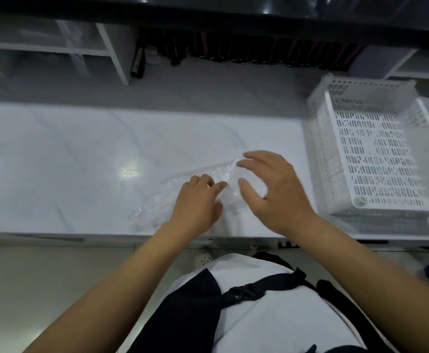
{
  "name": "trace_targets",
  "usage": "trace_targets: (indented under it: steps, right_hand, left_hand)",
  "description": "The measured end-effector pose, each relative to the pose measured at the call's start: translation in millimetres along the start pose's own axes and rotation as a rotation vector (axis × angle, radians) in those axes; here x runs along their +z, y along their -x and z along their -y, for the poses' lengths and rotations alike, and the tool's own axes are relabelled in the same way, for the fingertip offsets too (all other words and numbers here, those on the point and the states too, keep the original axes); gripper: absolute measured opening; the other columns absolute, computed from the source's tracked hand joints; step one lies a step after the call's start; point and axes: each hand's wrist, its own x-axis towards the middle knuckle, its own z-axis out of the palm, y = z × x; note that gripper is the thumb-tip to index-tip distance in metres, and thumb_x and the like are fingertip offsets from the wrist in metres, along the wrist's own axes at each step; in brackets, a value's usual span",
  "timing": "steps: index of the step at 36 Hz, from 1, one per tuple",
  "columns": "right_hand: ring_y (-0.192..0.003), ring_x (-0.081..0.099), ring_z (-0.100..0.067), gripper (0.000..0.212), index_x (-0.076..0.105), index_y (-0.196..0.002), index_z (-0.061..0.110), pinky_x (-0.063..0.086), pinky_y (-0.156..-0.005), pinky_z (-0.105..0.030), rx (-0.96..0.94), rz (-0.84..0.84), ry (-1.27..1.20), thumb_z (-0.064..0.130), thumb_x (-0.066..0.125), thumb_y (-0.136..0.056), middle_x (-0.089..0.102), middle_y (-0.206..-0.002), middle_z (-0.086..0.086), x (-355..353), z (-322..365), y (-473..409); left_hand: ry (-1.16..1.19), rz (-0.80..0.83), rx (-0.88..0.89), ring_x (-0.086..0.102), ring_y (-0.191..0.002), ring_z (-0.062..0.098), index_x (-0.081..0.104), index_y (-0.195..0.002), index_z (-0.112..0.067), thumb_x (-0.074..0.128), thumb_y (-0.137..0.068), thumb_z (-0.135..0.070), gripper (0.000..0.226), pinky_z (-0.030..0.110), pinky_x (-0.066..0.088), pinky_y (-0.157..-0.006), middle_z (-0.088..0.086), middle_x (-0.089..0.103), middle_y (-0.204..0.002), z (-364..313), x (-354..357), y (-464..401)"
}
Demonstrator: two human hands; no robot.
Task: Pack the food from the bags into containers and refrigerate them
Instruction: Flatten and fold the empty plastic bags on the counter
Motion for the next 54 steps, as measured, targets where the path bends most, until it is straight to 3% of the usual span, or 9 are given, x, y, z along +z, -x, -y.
trace_targets:
  steps: [5,10,14,18,21,23,29,37,54]
  right_hand:
    - [-0.155,-0.003,-0.023,0.058,0.023,-0.157,0.024,-0.004,-0.122,-0.054,0.115,0.35,0.419,0.047,0.028,-0.104,0.01,-0.168,-0.001,60.3,-22.5,-24.8]
    - [-0.154,-0.01,-0.022,0.06,0.002,-0.16,0.028,-0.009,-0.121,-0.055,0.181,0.418,0.485,0.048,0.011,-0.105,-0.002,-0.169,0.0,95.6,-61.8,-23.7]
    - [-0.154,-0.011,-0.021,0.058,0.001,-0.16,0.03,-0.007,-0.122,-0.053,0.165,0.399,0.438,0.047,0.007,-0.105,-0.004,-0.169,0.001,103.2,-78.0,-20.3]
    - [-0.153,-0.015,-0.019,0.059,-0.004,-0.16,0.031,-0.01,-0.122,-0.052,0.157,0.395,0.431,0.05,0.003,-0.104,-0.008,-0.169,0.002,106.4,-83.8,-22.5]
    - [-0.152,-0.02,-0.019,0.062,-0.009,-0.159,0.031,-0.011,-0.121,-0.053,0.15,0.395,0.433,0.054,-0.001,-0.102,-0.013,-0.168,0.003,109.2,-88.0,-22.7]
    - [-0.152,-0.021,-0.018,0.063,-0.011,-0.158,0.031,-0.011,-0.121,-0.054,0.146,0.39,0.439,0.056,-0.003,-0.101,-0.015,-0.168,0.003,110.7,-89.3,-22.8]
    - [-0.151,-0.023,-0.02,0.064,-0.013,-0.158,0.031,-0.01,-0.121,-0.055,0.139,0.41,0.49,0.056,-0.006,-0.1,-0.019,-0.166,0.002,108.8,-89.2,-25.0]
    - [-0.153,-0.017,-0.019,0.055,-0.004,-0.157,0.045,-0.009,-0.122,-0.051,0.237,0.322,0.416,0.051,-0.001,-0.103,-0.011,-0.168,0.005,98.7,-98.0,-14.9]
    - [-0.152,-0.02,-0.016,0.057,-0.01,-0.157,0.04,-0.014,-0.121,-0.052,0.33,0.278,0.421,0.053,0.005,-0.103,-0.013,-0.168,0.005,101.9,-107.9,-12.1]
  left_hand:
    - [0.038,-0.118,0.035,0.055,-0.127,0.043,0.067,-0.128,-0.006,0.064,-0.083,0.006,0.047,0.053,0.043,-0.106,0.022,0.061,-0.136,9.7,7.3,8.1]
    - [0.061,-0.25,0.024,0.053,-0.132,0.044,0.066,-0.13,-0.004,0.064,-0.085,0.013,0.048,0.057,0.041,-0.111,0.022,0.061,-0.138,22.9,16.2,12.8]
    - [0.092,-0.182,-0.017,0.042,-0.143,0.042,0.058,-0.139,-0.004,0.061,-0.09,0.008,0.051,0.054,0.029,-0.12,0.02,0.051,-0.149,34.1,20.4,14.4]
    - [0.132,-0.024,-0.032,0.024,-0.153,0.029,0.048,-0.149,-0.013,0.058,-0.096,-0.022,0.055,0.047,0.017,-0.125,0.01,0.035,-0.161,40.7,13.5,17.7]
    - [0.236,-0.133,-0.099,0.042,-0.144,0.031,0.066,-0.133,-0.009,0.049,-0.088,-0.032,0.053,0.049,0.027,-0.122,0.012,0.054,-0.148,30.2,1.1,21.8]
    - [0.263,-0.266,-0.092,0.047,-0.14,0.033,0.069,-0.126,-0.006,0.052,-0.086,-0.022,0.047,0.052,0.032,-0.119,0.014,0.059,-0.143,16.1,-4.0,18.6]
    - [0.077,-0.144,-0.194,0.003,-0.157,0.022,0.02,-0.16,-0.022,0.028,-0.106,-0.032,0.056,0.043,0.004,-0.127,0.002,0.011,-0.17,-24.8,17.0,-31.9]
    - [-0.116,0.007,-0.201,-0.008,-0.157,0.021,0.0,-0.162,-0.033,0.007,-0.105,-0.048,0.058,0.049,-0.005,-0.126,-0.003,-0.002,-0.171,-3.5,48.4,-36.1]
    - [-0.138,-0.034,-0.353,-0.007,-0.157,0.022,0.003,-0.162,-0.029,0.014,-0.104,-0.058,0.066,0.047,-0.001,-0.126,-0.001,0.0,-0.171,65.1,21.7,9.9]
